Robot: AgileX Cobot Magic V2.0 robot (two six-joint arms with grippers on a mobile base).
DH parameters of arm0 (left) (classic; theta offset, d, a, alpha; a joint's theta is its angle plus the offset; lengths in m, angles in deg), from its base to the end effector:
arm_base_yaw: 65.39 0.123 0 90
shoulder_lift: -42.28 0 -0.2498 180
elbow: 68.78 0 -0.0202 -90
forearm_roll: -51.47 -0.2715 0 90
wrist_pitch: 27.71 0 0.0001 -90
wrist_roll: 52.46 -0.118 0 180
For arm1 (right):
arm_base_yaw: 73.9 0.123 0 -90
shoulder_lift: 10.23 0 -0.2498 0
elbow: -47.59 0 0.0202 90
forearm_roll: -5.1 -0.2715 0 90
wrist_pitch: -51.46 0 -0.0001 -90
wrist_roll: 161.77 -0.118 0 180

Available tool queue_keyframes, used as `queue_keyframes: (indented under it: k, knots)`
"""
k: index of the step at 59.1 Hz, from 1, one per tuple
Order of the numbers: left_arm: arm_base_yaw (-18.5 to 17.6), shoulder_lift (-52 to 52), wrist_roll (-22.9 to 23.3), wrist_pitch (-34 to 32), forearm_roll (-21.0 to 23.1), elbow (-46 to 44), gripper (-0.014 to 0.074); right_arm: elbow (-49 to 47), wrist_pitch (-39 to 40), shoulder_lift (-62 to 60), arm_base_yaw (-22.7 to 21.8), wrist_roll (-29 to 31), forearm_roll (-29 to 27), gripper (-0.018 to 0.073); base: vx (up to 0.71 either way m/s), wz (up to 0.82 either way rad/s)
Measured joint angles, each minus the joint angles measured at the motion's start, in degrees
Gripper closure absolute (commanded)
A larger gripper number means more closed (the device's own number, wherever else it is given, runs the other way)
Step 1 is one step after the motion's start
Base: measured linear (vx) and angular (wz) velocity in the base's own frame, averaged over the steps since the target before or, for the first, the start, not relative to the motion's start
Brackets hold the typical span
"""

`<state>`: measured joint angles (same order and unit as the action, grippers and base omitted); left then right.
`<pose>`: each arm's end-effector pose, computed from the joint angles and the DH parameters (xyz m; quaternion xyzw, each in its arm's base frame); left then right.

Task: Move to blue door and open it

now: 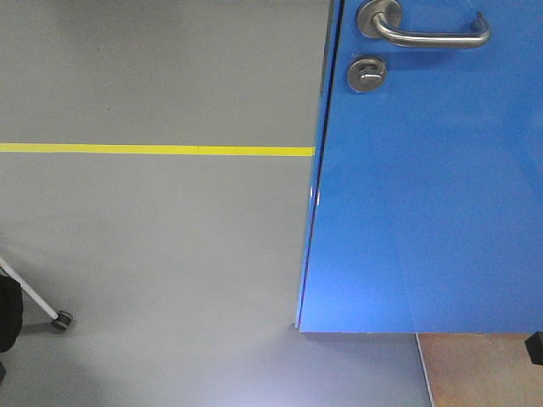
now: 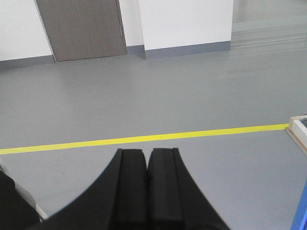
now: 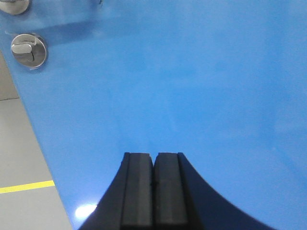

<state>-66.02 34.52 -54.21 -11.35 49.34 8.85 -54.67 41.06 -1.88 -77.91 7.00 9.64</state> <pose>0.1370 -0.0003 0.1746 0.0266 0.7753 0.0215 0.6307 0.1391 -0.0114 0.1846 0.0748 0.7421 0.0107 0.6661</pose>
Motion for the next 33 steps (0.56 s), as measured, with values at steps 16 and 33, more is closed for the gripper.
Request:
queue_keyframes:
  k: [16,33]
  knots:
    - [0.0,0.0,0.0,0.0,0.0,0.0,0.0526,0.0,0.0,0.0,0.0,0.0,0.0,0.0557,0.00,0.00]
    - [0.0,0.0,0.0,0.0,0.0,0.0,0.0526,0.0,0.0,0.0,0.0,0.0,0.0,0.0557,0.00,0.00]
